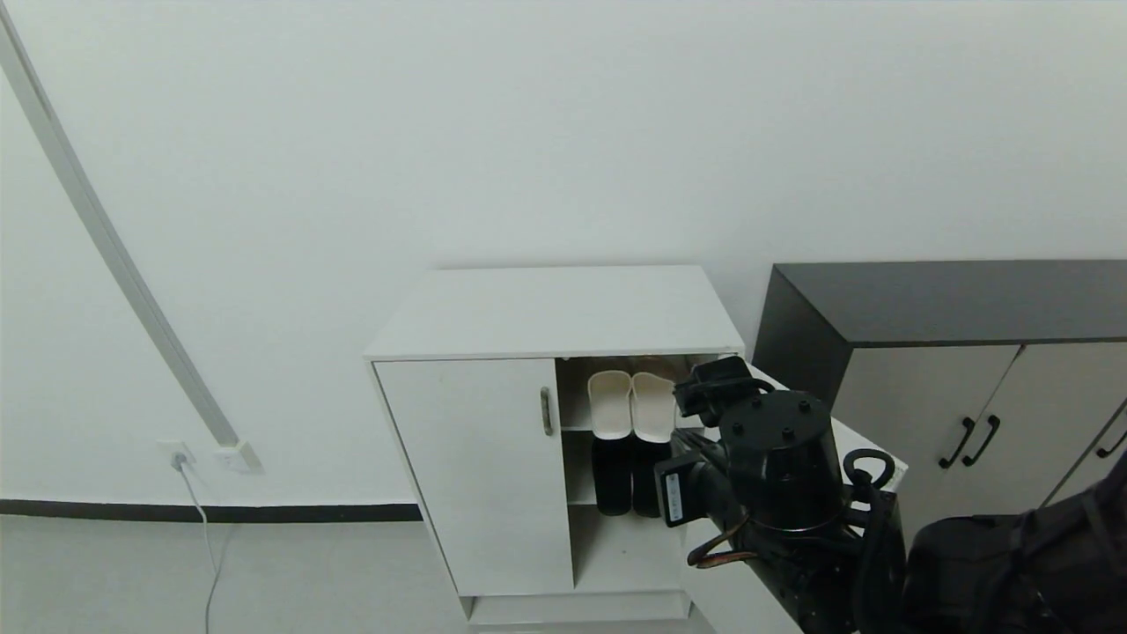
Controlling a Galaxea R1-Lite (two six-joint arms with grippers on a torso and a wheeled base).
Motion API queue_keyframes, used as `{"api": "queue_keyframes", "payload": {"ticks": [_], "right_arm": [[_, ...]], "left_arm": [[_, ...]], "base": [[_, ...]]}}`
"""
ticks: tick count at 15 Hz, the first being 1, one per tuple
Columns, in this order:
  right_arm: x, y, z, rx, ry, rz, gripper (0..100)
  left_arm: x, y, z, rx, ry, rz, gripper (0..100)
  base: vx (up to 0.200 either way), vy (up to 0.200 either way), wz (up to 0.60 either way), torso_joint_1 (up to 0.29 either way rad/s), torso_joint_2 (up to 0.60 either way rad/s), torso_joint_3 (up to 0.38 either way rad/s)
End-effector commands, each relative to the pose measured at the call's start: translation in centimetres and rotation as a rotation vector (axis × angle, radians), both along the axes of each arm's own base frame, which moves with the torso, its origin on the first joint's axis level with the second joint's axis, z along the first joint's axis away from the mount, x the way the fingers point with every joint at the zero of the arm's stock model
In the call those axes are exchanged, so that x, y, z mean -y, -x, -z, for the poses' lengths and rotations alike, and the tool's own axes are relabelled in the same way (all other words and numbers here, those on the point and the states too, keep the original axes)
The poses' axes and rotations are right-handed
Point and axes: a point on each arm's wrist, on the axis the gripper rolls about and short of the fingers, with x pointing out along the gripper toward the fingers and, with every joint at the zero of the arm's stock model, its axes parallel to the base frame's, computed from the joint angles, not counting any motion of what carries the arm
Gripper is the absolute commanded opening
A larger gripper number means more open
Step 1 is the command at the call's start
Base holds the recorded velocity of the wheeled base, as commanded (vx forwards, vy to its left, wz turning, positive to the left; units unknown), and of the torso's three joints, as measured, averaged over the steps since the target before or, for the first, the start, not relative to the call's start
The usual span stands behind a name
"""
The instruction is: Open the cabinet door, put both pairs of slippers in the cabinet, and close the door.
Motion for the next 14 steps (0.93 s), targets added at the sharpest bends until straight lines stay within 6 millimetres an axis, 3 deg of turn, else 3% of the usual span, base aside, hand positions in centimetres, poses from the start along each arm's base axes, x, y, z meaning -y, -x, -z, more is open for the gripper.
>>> {"api": "queue_keyframes", "payload": {"ticks": [1,8,14], "right_arm": [[0.05,0.03,-0.06,0.001,-0.001,0.0,0],[0.3,0.22,-0.56,0.029,-0.009,-0.007,0],[0.49,0.24,-0.29,0.035,0.009,-0.009,0]], "left_arm": [[0.0,-0.01,0.0,-0.002,0.0,-0.001,0],[0.0,-0.01,0.0,-0.002,0.0,-0.001,0],[0.0,-0.01,0.0,-0.002,0.0,-0.001,0]], "base": [[0.0,0.0,0.0,0.237,-0.54,-0.29],[0.0,0.0,0.0,0.173,-0.38,-0.207],[0.0,0.0,0.0,0.004,-0.01,-0.006]]}}
